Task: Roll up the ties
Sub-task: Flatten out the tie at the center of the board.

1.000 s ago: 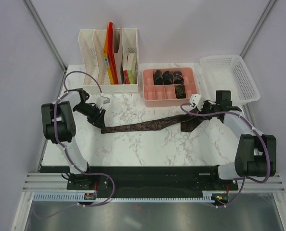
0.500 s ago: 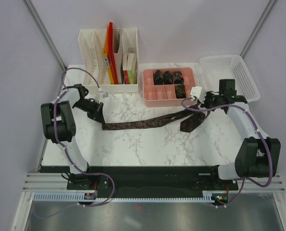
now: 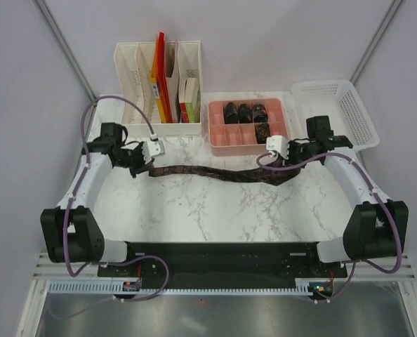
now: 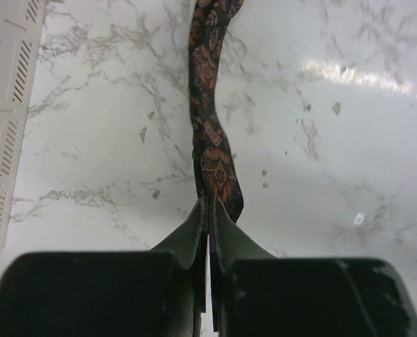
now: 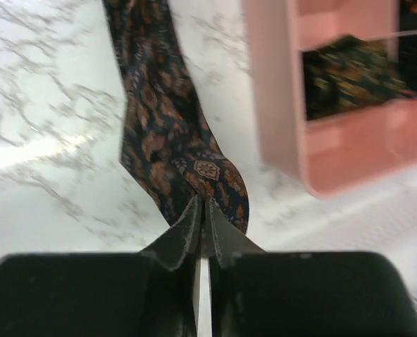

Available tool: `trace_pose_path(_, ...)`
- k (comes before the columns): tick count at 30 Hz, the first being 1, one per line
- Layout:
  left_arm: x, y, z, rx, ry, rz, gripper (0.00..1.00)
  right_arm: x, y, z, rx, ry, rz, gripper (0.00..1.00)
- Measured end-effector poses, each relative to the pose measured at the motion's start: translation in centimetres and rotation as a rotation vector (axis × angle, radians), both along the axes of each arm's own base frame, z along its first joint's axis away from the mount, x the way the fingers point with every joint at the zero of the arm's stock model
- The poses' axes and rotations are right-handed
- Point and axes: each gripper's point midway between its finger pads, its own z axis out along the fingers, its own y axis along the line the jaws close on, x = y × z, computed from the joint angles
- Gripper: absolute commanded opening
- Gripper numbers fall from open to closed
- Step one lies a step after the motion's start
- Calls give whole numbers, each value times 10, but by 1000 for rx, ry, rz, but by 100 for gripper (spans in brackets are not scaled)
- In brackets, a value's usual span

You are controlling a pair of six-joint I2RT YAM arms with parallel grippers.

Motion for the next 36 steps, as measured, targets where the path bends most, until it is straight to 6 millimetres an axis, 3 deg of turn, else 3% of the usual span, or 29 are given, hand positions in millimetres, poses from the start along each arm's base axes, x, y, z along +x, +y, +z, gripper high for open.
trace_pose_path(3, -29, 19, -34, 112, -129, -83, 2, -20, 21, -42, 10, 97, 33, 37)
trace_pose_path(6, -50, 29, -58, 191, -228, -162, 2, -28, 24, -64, 14, 154, 19, 51)
trace_pose_path(9, -56, 32, -73, 237, -298, -231, 2, -26, 22, -72, 7, 156, 6, 63)
trace_pose_path(14, -55, 38, -88, 299, -381, -320, 6, -21, 20, -77, -6, 147, -4, 69)
trace_pose_path(15, -55, 40, -91, 313, -393, -338, 8, -20, 19, -79, -8, 158, -7, 74)
trace_pose_path(20, -80, 40, -112, 330, -372, -405, 44, -13, 20, -94, -20, 202, -2, 94)
trace_pose_path(21, -83, 39, -112, 331, -374, -412, 49, -12, 19, -97, -26, 206, -1, 96)
trace_pose_path(22, -86, 39, -110, 329, -374, -411, 60, -12, 17, -100, -36, 209, 1, 97)
trace_pose_path(23, -87, 39, -106, 329, -382, -403, 63, -11, 16, -103, -44, 213, 1, 97)
trace_pose_path(29, -79, 39, -77, 287, -368, -290, 67, 7, 1, -107, -55, 143, -49, 97)
trace_pose_path(33, -69, 37, -48, 238, -354, -232, 77, 11, -10, -106, -49, 134, -78, 98)
trace_pose_path(36, -65, 31, -44, 182, -275, -211, 81, 15, -12, -101, -49, 140, -74, 98)
